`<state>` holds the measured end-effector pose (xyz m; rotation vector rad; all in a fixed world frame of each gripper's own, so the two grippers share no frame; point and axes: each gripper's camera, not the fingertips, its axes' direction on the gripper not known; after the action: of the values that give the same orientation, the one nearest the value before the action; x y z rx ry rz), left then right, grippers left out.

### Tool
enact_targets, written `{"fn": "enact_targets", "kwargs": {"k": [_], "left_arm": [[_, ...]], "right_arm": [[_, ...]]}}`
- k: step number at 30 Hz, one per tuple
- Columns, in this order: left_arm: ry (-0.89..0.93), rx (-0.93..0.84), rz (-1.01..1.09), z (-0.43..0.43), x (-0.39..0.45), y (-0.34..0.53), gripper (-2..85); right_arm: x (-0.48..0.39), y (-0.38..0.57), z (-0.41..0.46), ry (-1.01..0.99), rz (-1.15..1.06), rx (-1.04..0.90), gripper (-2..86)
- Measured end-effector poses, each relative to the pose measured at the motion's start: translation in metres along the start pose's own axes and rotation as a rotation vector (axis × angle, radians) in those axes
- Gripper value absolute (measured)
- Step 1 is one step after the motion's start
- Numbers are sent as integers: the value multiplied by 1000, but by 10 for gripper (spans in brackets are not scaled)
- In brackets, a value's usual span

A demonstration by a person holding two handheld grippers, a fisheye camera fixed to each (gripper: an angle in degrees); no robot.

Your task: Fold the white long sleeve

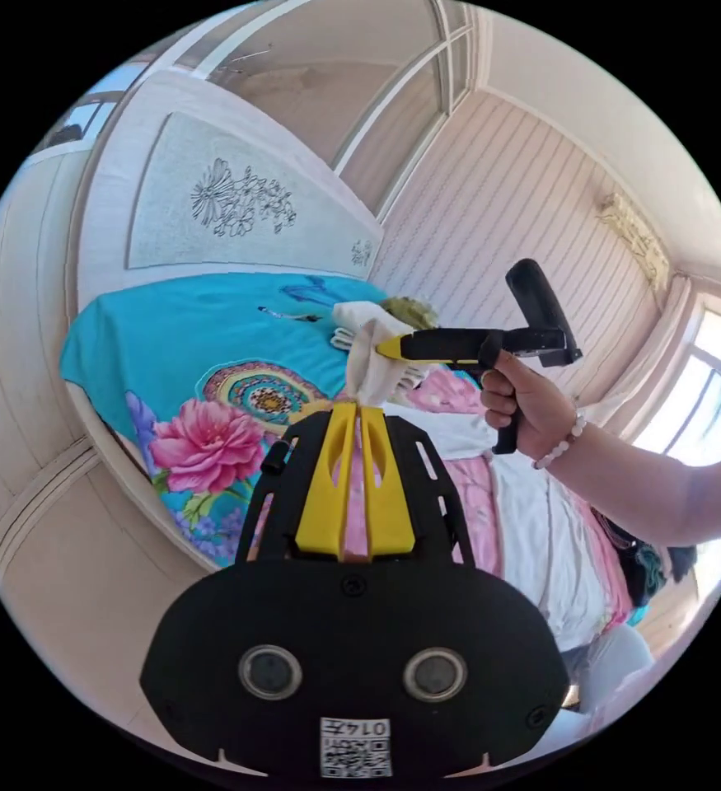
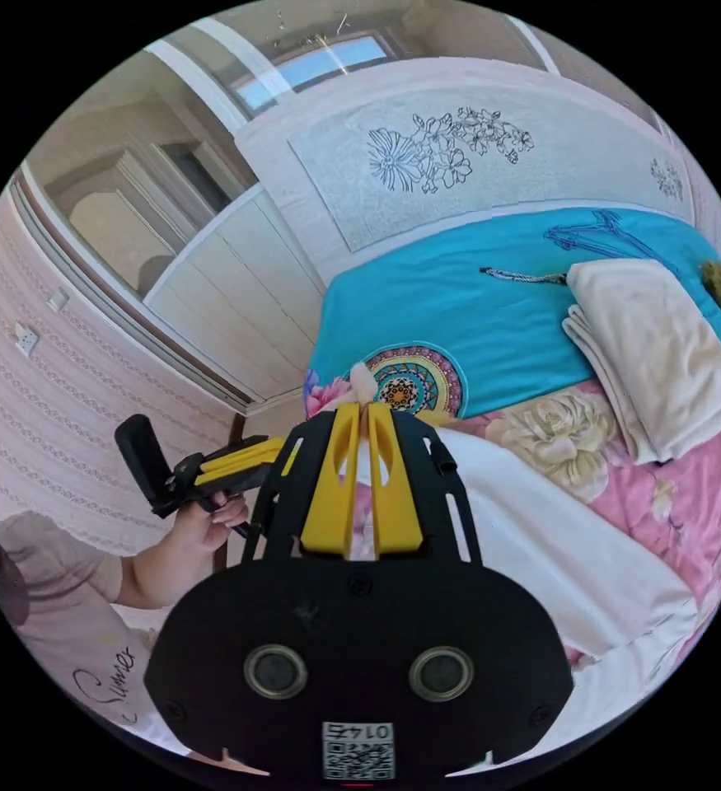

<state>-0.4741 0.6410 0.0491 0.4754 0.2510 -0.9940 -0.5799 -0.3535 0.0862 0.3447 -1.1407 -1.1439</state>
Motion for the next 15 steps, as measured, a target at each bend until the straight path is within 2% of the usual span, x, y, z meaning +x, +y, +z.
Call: {"fn": "enact_targets", "kwargs": {"k": [5,9,12,15], "left_arm": [[270,4,200,-17,96,19,-10],[470,-82,332,-6,190,59,-10],[575,-162,401,6,253,96,-10],[607,-222,506,15,308,132,-10]], "right_arm": [[-12,103,-114,66,22,140,7],[-17,218,-198,146,179,244,7],[-25,296,-243,206,308,306,7],[-36,364,-282,250,399,369,8]]}}
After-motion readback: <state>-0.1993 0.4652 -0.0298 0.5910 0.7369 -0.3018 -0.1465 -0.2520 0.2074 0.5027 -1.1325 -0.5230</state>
